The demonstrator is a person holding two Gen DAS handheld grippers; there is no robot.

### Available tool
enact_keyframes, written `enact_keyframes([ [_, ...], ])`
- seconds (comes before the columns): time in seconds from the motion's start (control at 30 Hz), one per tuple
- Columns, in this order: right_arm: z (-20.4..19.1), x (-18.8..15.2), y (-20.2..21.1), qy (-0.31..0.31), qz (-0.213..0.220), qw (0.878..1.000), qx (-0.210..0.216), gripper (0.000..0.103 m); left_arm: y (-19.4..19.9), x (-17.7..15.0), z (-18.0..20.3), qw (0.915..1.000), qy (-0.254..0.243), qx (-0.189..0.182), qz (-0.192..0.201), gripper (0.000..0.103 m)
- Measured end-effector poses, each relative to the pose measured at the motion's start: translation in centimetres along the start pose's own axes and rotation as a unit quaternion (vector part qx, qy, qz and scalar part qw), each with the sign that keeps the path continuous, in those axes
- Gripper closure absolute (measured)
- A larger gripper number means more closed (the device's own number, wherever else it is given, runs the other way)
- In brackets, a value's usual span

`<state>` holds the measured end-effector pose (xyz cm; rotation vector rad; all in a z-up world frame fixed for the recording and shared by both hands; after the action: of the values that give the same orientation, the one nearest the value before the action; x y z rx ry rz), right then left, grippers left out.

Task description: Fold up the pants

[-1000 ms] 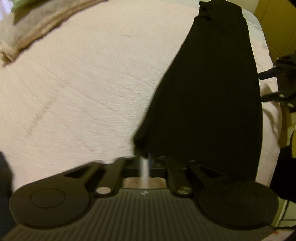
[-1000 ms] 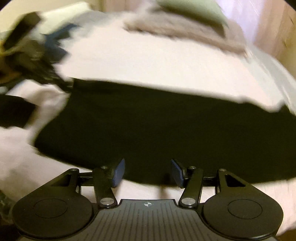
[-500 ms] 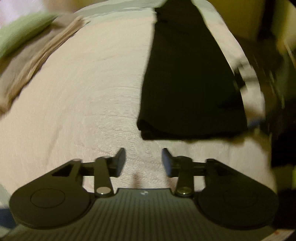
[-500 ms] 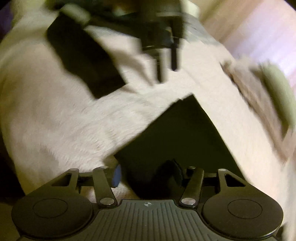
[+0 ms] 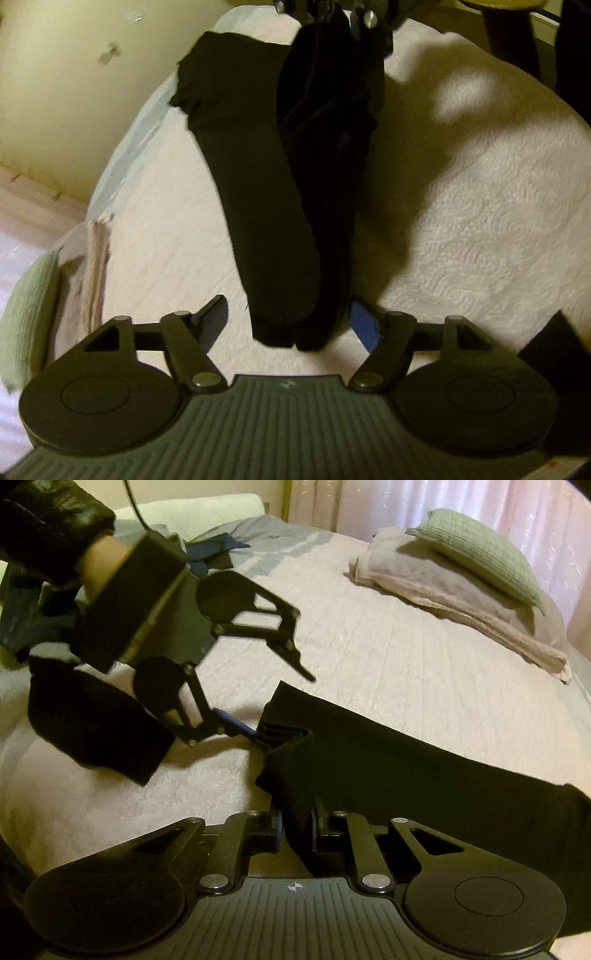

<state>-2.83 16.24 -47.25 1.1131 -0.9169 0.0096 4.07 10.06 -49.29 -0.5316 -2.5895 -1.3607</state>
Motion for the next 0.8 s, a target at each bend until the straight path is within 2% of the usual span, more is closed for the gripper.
enact_keyframes([
  [0.03, 0.0, 0.1, 0.1, -0.003, 0.001, 1.0, -0.002, 0.094, -0.3, 0.0, 0.0, 0.9999, -0.013, -0.006, 0.0, 0.045],
  [0.1, 0.1, 0.5, 0.4, -0.002, 0.003, 1.0, -0.005, 0.095, -0.4, 0.1, 0.2, 0.9989, -0.04, -0.022, -0.003, 0.07],
  [0.2, 0.0, 1.1, 1.5, 0.005, 0.007, 1.0, -0.007, 0.096, 0.1, 0.2, -0.2, 0.9978, -0.056, -0.035, 0.001, 0.084],
  [0.3, 1.0, 2.0, 3.1, -0.015, 0.02, 1.0, -0.013, 0.096, 1.2, 1.0, -2.0, 0.998, -0.04, -0.049, 0.001, 0.089],
  [0.43, 4.1, 3.8, 6.0, -0.049, 0.038, 0.998, -0.034, 0.098, 3.3, 3.0, -6.1, 0.9975, -0.006, -0.07, 0.006, 0.091],
  [0.63, 12.7, 6.0, 10.4, -0.164, 0.077, 0.982, -0.051, 0.098, 4.5, 8.6, -16.2, 0.9958, 0.018, -0.088, 0.021, 0.091],
  [0.8, 21.0, 5.6, 12.9, -0.228, 0.099, 0.967, -0.051, 0.098, 2.6, 15.4, -24.0, 0.994, 0.009, -0.107, 0.02, 0.092],
])
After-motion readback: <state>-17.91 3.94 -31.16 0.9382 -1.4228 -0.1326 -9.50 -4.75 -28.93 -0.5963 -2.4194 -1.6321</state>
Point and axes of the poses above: each gripper's, at about its wrist camera, not at the fingertips, and y roughly against the way its jaws point, z to its right, x to its top, the point moved 8 cm from there along -y, roughly the way its jaws point, and after that the axes turned 5 degrees about -x, right-handed, at the moved point
